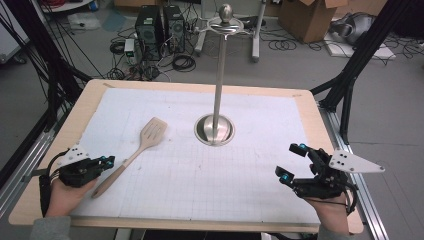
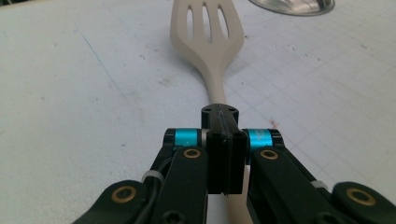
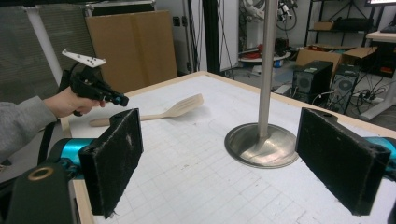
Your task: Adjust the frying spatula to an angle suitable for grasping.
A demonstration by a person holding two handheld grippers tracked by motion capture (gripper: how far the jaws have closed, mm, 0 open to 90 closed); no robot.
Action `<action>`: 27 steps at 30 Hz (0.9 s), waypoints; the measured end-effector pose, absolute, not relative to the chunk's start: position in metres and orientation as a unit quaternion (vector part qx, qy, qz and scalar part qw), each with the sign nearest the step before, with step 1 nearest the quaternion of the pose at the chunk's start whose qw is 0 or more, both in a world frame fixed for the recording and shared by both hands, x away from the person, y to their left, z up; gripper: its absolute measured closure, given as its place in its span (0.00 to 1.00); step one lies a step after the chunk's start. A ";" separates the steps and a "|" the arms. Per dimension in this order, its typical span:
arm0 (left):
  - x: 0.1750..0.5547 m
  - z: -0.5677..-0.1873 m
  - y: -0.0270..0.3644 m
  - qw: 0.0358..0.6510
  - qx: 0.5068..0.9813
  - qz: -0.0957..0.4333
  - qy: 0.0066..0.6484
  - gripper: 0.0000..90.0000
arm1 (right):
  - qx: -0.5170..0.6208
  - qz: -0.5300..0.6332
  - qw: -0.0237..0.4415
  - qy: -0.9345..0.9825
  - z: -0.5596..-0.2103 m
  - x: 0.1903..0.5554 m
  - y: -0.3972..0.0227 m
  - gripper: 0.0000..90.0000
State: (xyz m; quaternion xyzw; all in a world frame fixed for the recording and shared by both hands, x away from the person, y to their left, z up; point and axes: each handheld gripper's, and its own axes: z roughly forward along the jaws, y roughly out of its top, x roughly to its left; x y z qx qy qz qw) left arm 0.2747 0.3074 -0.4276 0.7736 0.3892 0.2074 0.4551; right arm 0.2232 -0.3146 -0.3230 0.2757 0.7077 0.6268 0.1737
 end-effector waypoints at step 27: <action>0.279 -0.437 0.287 0.430 0.805 0.148 0.382 1.00 | 0.283 0.621 0.169 0.711 -0.328 0.226 -0.315 0.16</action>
